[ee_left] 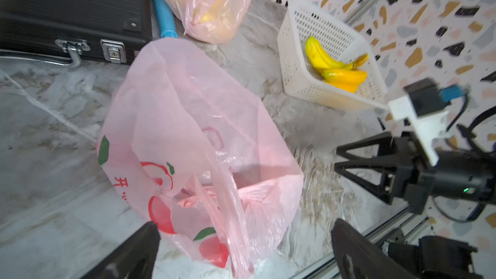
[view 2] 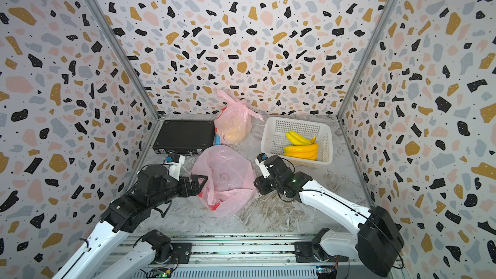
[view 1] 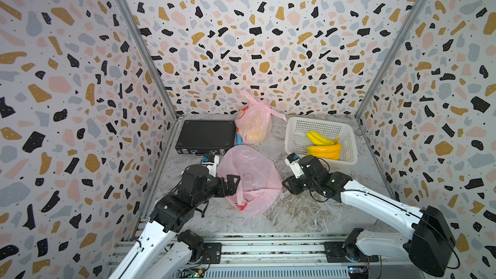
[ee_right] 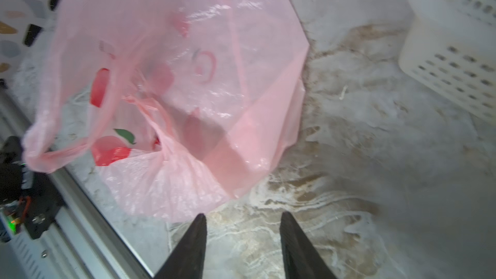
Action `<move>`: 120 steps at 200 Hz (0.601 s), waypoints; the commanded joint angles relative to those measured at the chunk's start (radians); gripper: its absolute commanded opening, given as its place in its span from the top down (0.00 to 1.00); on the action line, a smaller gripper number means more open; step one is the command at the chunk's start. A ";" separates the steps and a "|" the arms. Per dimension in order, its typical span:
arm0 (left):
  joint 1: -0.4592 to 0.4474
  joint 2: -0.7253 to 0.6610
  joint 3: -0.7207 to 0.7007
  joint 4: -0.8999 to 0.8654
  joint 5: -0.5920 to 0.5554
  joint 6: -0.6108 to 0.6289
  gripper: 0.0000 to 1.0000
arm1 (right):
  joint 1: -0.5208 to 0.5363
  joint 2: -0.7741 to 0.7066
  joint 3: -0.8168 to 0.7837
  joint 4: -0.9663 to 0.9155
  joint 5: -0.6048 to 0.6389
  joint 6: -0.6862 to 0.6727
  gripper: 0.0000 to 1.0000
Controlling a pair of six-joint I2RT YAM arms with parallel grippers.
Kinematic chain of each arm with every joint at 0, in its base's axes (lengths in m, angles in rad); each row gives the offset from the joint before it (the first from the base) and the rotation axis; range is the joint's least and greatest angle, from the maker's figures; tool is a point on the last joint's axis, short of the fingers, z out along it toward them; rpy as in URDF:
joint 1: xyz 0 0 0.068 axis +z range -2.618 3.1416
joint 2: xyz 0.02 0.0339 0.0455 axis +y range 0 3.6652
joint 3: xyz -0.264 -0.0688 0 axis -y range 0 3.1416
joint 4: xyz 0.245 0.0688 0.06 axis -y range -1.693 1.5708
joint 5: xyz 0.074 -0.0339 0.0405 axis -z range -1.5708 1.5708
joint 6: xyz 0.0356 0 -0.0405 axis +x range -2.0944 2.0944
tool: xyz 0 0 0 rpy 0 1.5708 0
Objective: Place the banana into a plastic bag & tie a knot
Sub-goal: Pick up the plastic bag at the center of the board.
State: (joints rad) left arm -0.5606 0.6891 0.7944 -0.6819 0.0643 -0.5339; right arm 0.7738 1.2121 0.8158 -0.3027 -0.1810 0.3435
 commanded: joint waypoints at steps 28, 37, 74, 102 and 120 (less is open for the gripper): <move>-0.295 0.209 0.196 -0.341 -0.468 0.014 0.00 | 0.195 0.043 -0.019 0.081 -0.024 -0.114 0.29; -0.324 0.255 0.224 -0.373 -0.490 0.014 0.01 | 0.224 0.064 -0.020 0.104 0.012 -0.124 0.24; -0.349 0.311 0.259 -0.424 -0.584 0.005 0.01 | 0.352 0.123 -0.051 0.241 0.203 -0.183 0.00; -0.337 0.243 0.233 -0.351 -0.585 0.004 0.01 | 0.389 0.262 0.024 0.197 0.314 -0.112 0.00; -0.334 0.226 0.225 -0.321 -0.560 -0.001 0.01 | 0.404 0.348 0.074 0.137 0.390 -0.059 0.00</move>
State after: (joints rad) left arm -0.9031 0.9447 1.0321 -1.0454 -0.4740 -0.5312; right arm 1.1614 1.4883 0.8169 -0.1131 0.0544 0.2203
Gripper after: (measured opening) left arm 0.993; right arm 0.996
